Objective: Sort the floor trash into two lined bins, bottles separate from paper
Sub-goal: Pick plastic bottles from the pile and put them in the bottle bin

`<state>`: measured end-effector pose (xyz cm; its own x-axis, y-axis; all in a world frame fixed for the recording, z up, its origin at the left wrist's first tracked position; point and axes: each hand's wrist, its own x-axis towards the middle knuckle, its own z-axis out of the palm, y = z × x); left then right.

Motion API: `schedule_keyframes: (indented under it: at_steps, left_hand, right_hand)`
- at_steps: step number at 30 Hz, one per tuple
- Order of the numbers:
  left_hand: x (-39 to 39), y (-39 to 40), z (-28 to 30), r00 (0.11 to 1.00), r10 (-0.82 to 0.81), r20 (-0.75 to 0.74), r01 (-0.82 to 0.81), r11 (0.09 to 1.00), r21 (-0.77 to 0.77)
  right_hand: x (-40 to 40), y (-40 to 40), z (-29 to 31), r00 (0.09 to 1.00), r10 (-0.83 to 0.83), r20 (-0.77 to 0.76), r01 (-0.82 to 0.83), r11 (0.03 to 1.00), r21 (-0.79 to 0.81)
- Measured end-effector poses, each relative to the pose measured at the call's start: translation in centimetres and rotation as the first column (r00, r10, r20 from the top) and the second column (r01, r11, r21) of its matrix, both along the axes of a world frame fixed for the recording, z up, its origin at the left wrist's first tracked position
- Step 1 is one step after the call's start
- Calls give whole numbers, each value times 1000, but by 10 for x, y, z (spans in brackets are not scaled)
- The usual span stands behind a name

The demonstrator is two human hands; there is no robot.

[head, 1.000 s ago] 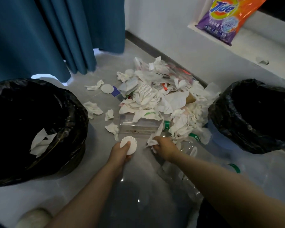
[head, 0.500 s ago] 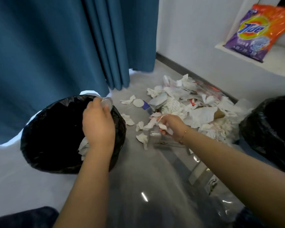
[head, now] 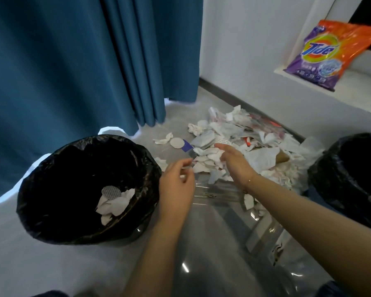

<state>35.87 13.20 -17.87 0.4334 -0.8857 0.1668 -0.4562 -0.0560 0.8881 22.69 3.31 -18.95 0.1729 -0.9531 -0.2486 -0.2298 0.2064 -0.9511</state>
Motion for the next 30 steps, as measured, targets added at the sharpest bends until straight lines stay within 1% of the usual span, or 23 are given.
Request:
schedule_keyframes:
  at_steps: [2,3,5,7,9,11,12,14,15,17,19,21,23,25,26,28,30]
  left_hand:
    - [9,1,-4,995,95,-26,-97,994,-52]
    - [18,1,-1,987,156,-39,-159,984,-84]
    - [43,2,7,956,291,-37,-294,946,-135]
    - [69,8,13,910,414,-5,-410,901,-140]
    - [92,16,15,858,512,-47,-514,849,-119]
    - [108,25,15,789,600,-137,-613,784,-100]
    - [112,28,15,762,626,-163,-645,757,-106]
    - [110,32,17,757,633,-164,-653,742,-150]
    - [105,33,20,775,615,-148,-632,754,-179]
    - [89,32,23,823,555,-121,-567,790,-233]
    - [70,22,24,874,470,-126,-487,837,-251]
    - [49,7,23,936,337,-107,-353,907,-232]
    - [27,-15,20,984,166,-70,-176,970,-168]
    - [9,-44,17,999,12,-38,-14,998,-68]
    - [2,-58,15,999,-49,-5,49,999,-14]
    - [-14,-99,6,981,-174,86,165,981,106]
    - [-22,-139,-7,957,-272,97,241,939,246]
  right_hand:
    - [4,0,11,988,101,-115,-116,984,-135]
    - [12,0,18,979,146,-140,-173,962,-210]
    - [41,2,34,965,235,-115,-259,920,-292]
    - [81,9,49,930,363,-57,-360,869,-339]
    - [120,17,57,891,451,-52,-435,816,-381]
    - [152,21,57,836,537,-113,-538,762,-359]
    - [163,22,57,792,586,-174,-609,731,-308]
    - [170,20,60,716,651,-253,-695,698,-172]
    - [167,17,64,713,653,-255,-695,706,-136]
    - [148,2,71,758,598,-262,-645,747,-161]
    - [115,-20,78,791,523,-317,-587,794,-157]
    - [77,-48,81,766,493,-412,-570,817,-82]
    - [37,-80,76,702,475,-531,-552,834,16]
    - [0,-106,70,642,445,-625,-513,855,81]
    - [-15,-115,65,621,437,-651,-493,863,109]
    - [-43,-135,51,610,407,-680,-440,888,136]
    - [-60,-147,34,606,370,-704,-390,910,142]
